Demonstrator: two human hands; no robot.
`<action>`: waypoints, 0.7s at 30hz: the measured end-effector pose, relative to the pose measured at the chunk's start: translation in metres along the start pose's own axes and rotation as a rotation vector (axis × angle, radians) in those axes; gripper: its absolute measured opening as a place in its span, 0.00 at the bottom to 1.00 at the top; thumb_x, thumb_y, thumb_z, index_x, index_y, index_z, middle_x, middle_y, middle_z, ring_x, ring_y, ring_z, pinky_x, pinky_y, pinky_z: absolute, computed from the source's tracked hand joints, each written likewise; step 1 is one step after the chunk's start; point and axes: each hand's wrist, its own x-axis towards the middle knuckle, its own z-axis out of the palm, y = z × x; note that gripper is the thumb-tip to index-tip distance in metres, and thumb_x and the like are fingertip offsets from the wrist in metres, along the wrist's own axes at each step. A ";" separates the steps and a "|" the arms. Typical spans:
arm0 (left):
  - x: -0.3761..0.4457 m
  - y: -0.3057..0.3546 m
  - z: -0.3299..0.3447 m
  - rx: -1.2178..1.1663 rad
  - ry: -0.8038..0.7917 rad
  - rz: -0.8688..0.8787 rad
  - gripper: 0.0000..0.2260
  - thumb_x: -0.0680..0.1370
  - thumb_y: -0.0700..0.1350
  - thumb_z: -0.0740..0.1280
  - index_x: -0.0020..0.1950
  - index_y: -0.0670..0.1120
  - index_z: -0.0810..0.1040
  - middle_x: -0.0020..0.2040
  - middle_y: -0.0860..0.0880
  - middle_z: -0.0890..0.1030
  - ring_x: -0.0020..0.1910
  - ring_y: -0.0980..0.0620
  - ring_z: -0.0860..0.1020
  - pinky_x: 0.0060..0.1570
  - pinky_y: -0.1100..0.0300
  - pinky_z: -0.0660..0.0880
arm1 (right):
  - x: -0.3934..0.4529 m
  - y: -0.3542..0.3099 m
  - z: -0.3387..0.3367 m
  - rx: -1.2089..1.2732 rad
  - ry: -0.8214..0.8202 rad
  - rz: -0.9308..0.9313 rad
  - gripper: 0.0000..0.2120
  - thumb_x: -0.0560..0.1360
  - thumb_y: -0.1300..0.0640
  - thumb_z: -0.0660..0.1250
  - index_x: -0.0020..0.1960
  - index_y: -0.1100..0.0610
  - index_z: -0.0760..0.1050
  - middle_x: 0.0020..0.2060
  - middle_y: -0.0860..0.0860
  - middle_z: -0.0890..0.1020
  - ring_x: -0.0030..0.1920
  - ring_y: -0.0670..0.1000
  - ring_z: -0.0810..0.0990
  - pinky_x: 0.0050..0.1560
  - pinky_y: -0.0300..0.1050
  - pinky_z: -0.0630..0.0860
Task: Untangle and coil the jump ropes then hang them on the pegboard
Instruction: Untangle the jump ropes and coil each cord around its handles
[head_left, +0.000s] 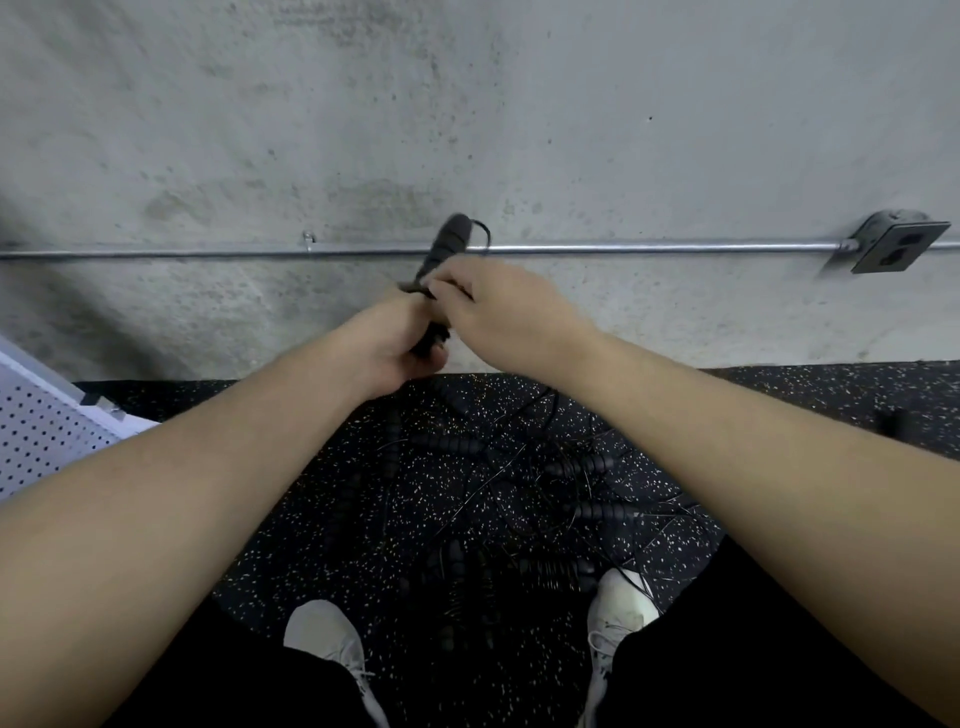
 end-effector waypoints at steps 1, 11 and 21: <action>0.000 0.003 0.000 -0.071 0.019 0.041 0.13 0.78 0.30 0.58 0.51 0.45 0.75 0.34 0.49 0.71 0.30 0.56 0.66 0.20 0.68 0.64 | 0.001 -0.001 0.000 0.102 0.031 0.031 0.08 0.84 0.50 0.59 0.57 0.51 0.74 0.44 0.47 0.82 0.43 0.49 0.79 0.39 0.44 0.70; -0.020 0.019 0.001 -0.206 -0.065 0.218 0.29 0.78 0.26 0.61 0.71 0.53 0.63 0.44 0.44 0.76 0.29 0.53 0.69 0.22 0.65 0.67 | 0.011 0.009 -0.020 0.570 -0.026 0.281 0.16 0.77 0.43 0.71 0.48 0.52 0.69 0.30 0.46 0.72 0.24 0.42 0.65 0.26 0.37 0.60; -0.036 0.025 -0.011 -0.109 -0.400 0.196 0.33 0.73 0.33 0.68 0.78 0.39 0.64 0.42 0.48 0.76 0.32 0.55 0.74 0.27 0.69 0.74 | 0.002 0.016 -0.029 0.774 -0.264 0.229 0.13 0.77 0.41 0.70 0.41 0.49 0.79 0.26 0.47 0.63 0.28 0.47 0.56 0.30 0.45 0.50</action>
